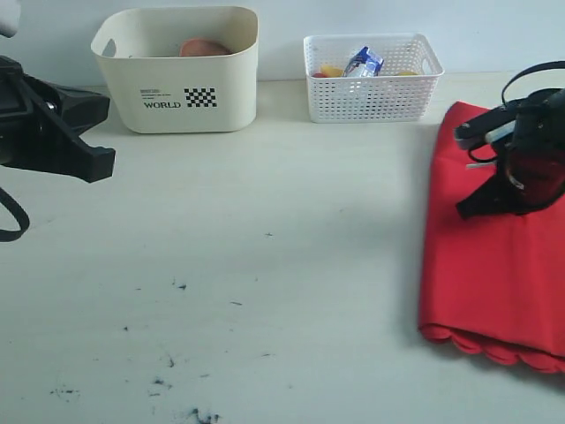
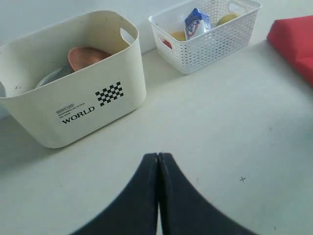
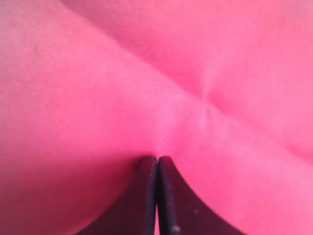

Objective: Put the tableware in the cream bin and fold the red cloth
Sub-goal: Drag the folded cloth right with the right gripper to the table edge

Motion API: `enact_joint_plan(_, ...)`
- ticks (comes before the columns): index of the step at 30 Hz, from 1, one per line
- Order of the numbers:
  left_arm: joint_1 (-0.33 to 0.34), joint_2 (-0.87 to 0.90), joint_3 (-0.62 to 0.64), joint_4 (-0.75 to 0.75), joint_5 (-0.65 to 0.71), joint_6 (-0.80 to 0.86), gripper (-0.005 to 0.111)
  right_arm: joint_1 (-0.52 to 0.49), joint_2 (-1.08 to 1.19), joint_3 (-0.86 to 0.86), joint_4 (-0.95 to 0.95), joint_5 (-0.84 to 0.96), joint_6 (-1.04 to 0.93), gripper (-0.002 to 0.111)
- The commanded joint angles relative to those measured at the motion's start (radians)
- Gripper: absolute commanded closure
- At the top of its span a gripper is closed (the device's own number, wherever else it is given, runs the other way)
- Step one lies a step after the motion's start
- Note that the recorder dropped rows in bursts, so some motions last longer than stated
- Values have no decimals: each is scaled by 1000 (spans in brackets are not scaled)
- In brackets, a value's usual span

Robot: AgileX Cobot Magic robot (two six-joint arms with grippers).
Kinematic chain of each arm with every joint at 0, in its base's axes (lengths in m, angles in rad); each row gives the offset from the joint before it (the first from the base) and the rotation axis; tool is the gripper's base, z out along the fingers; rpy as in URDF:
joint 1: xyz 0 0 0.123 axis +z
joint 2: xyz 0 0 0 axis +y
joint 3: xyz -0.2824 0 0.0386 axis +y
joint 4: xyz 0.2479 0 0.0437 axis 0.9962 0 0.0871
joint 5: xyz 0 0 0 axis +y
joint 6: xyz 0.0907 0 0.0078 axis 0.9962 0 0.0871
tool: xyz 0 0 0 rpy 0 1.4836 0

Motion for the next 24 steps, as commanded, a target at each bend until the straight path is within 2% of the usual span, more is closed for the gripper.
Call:
enact_joint_plan(1, 3, -2, 2, 3, -7, -8, 106, -36, 0, 35, 0, 42, 122, 108)
enact_joint_plan(7, 3, -2, 2, 3, -7, -8, 106, -36, -190, 89, 3, 94, 176, 108)
enact_joint_plan(14, 3, -2, 2, 3, -2, -8, 106, -79, -311, 217, -309, 127, 611, 108)
enact_joint_plan(24, 3, -2, 2, 3, -1, -10, 106, -322, -98, 175, -284, -218, 639, 108)
